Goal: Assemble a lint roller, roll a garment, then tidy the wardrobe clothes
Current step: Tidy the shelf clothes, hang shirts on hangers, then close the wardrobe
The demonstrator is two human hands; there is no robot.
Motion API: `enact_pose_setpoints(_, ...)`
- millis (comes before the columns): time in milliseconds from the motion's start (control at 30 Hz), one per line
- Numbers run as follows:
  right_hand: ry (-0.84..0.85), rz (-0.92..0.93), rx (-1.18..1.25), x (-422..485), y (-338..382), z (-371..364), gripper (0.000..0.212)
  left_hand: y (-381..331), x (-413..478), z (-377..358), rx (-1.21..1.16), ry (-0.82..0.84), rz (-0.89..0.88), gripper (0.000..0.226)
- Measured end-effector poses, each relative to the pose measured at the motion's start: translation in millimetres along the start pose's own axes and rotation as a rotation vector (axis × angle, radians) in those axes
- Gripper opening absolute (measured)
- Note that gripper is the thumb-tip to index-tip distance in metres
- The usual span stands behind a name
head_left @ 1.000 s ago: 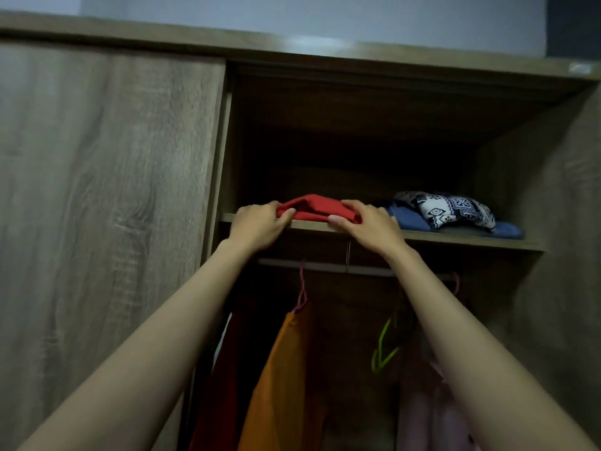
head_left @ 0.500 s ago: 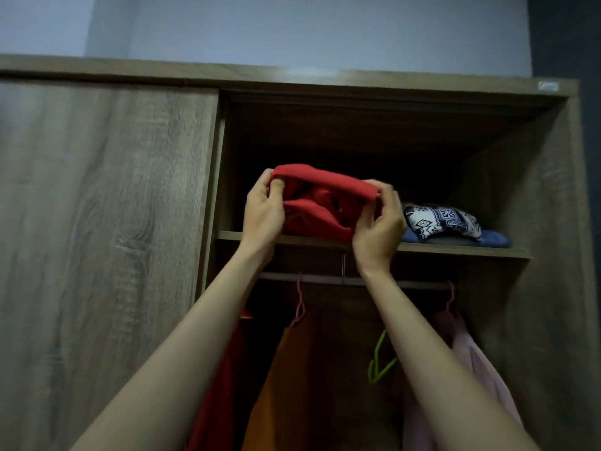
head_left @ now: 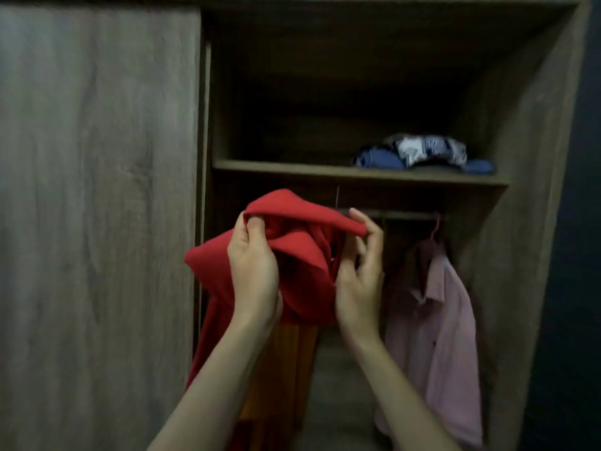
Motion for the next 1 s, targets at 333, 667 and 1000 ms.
enact_pose_setpoints(333, 0.180, -0.545, 0.078, -148, -92, 64, 0.066, 109, -117, 60, -0.086, -0.156, 0.498, 0.031)
enact_pose_setpoints(667, 0.253, -0.532, -0.082, -142, -102, 99, 0.083, 136, -131, 66, -0.228, -0.317, 0.663, 0.020)
enact_pose_setpoints(1000, -0.067, -0.846, 0.230, -133, -133, 146, 0.035, 137, -108, 133, 1.085, 0.118, 0.257, 0.025)
Point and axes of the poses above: each hand's wrist, its own x-axis towards the middle knuckle, its own z-axis out of the back of the hand, y = z × x, the point moved 8 cm from there along x, towards the middle knuckle, and after that the axes turned 5 degrees about -z, right-handed, at the moved point
